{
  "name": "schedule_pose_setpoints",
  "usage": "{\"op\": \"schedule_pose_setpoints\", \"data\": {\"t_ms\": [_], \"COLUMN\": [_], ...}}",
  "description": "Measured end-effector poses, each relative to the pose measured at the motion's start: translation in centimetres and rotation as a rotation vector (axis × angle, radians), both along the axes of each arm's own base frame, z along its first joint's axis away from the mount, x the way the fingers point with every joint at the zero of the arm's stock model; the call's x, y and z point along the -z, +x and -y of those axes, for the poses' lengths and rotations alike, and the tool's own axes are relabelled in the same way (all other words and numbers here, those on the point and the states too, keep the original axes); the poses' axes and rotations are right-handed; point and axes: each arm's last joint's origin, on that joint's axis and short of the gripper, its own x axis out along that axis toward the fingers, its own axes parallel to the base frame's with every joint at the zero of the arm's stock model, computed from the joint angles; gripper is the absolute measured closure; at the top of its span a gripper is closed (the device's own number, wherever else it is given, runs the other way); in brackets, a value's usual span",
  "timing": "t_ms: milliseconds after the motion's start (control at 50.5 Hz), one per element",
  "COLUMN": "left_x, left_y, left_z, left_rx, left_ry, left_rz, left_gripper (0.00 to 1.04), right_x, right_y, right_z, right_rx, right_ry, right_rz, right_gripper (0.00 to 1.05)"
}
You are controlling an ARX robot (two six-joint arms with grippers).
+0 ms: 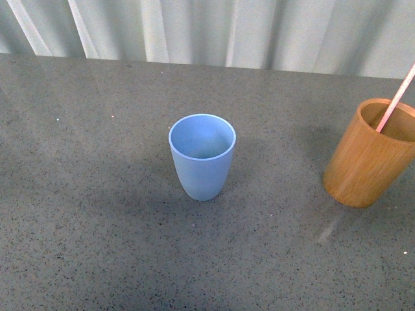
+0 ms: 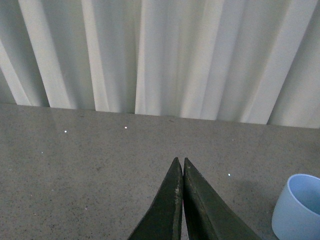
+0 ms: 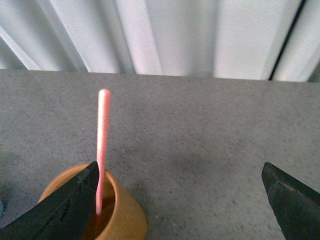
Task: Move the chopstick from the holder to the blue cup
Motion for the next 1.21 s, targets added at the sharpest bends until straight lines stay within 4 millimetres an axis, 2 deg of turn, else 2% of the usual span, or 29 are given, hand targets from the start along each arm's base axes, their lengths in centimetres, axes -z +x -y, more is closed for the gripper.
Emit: {"op": "schedule_pose_setpoints", "data": {"t_ms": [178,377,436,515,575,733,813,991,1070,1209], "left_x": [-0.1,-0.1,-0.2,-0.2,-0.1,-0.1,-0.1,0.2,0.2,0.2], "left_y": [-0.5,-1.0,-1.2,-1.4,-1.6,-1.9,-2.1,-3.1,-3.1,-3.1], "left_z": [0.0,0.0,0.0,0.0,0.0,0.0,0.0,0.0,0.0,0.0], "left_rx": [0.001,0.001,0.001,0.001,0.001,0.001,0.001,0.002,0.002,0.002], "left_ry": [0.001,0.001,0.0,0.001,0.0,0.001,0.001,0.001,0.001,0.001], "left_rz": [0.004,0.005,0.006,0.006,0.006,0.006,0.007,0.003,-0.001,-0.001], "left_gripper": [1.01,1.01,1.01,1.01,1.01,1.01,1.01,1.01,1.01,1.01], "right_x": [1.1,2.1,2.6,3.2,3.7,3.6,2.6,0.2,-2.3,-8.8], "right_y": [3.2,5.3,6.1,6.5,6.8,6.9,6.6,5.9,5.5,4.9], "right_z": [-1.9,-4.0,-4.7,-5.1,-5.3,-5.0,-4.4,-3.4,-3.2,-3.5], "right_rx": [-0.098,-0.169,-0.184,-0.192,-0.205,-0.203,-0.198,-0.188,-0.188,-0.17], "right_ry": [0.049,0.113,0.117,0.116,0.123,0.152,0.177,0.222,0.223,0.217], "right_rz": [-0.013,-0.031,-0.044,-0.059,-0.076,-0.078,-0.059,-0.014,0.042,0.216], "right_gripper": [0.1,0.11,0.25,0.37,0.51,0.85,1.01,1.02,1.02,1.02]}}
